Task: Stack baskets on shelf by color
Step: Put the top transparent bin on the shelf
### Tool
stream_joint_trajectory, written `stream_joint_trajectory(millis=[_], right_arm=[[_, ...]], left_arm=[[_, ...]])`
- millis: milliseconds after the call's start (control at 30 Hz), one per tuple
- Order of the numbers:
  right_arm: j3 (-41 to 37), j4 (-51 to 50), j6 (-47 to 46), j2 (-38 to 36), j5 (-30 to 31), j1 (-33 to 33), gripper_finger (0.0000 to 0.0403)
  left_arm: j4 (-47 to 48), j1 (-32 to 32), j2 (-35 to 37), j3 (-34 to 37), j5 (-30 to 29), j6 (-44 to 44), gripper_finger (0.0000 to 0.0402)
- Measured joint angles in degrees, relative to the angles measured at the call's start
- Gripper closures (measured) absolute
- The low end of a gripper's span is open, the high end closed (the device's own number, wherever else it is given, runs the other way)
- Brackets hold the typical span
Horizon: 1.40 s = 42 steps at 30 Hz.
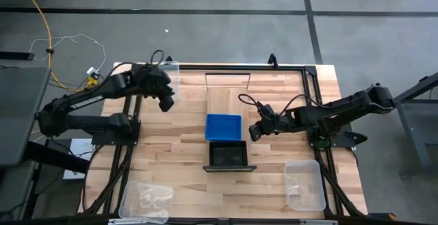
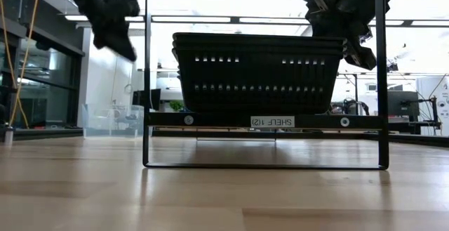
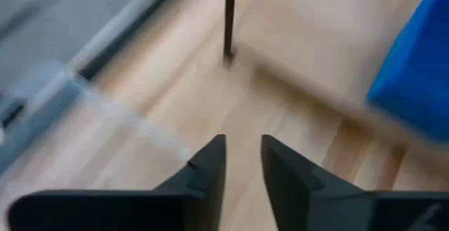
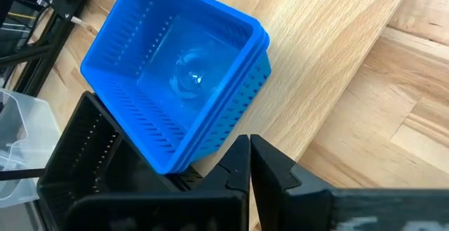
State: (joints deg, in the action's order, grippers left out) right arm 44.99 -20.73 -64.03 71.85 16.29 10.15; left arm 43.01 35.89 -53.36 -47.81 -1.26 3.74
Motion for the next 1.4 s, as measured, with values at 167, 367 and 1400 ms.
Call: stream_joint_trajectory(millis=[167, 367, 1400], right_arm=[[0.0, 0.0, -0.2, 0.0, -0.2, 0.0, 0.0403], [0.0, 0.0, -0.2, 0.0, 0.2, 0.0, 0.0403], [0.0, -0.2, -0.4, 0.0, 2.4, 0.0, 0.0403]], left_arm=[[7.6, 2.9, -8.0, -1.1, 0.6, -7.0, 0.0248], [9.6, 3.0, -14.2, -1.1, -3.5, -16.8, 0.0177], [4.5, 3.0, -37.1, -1.2, -11.1, -21.9, 0.0164]])
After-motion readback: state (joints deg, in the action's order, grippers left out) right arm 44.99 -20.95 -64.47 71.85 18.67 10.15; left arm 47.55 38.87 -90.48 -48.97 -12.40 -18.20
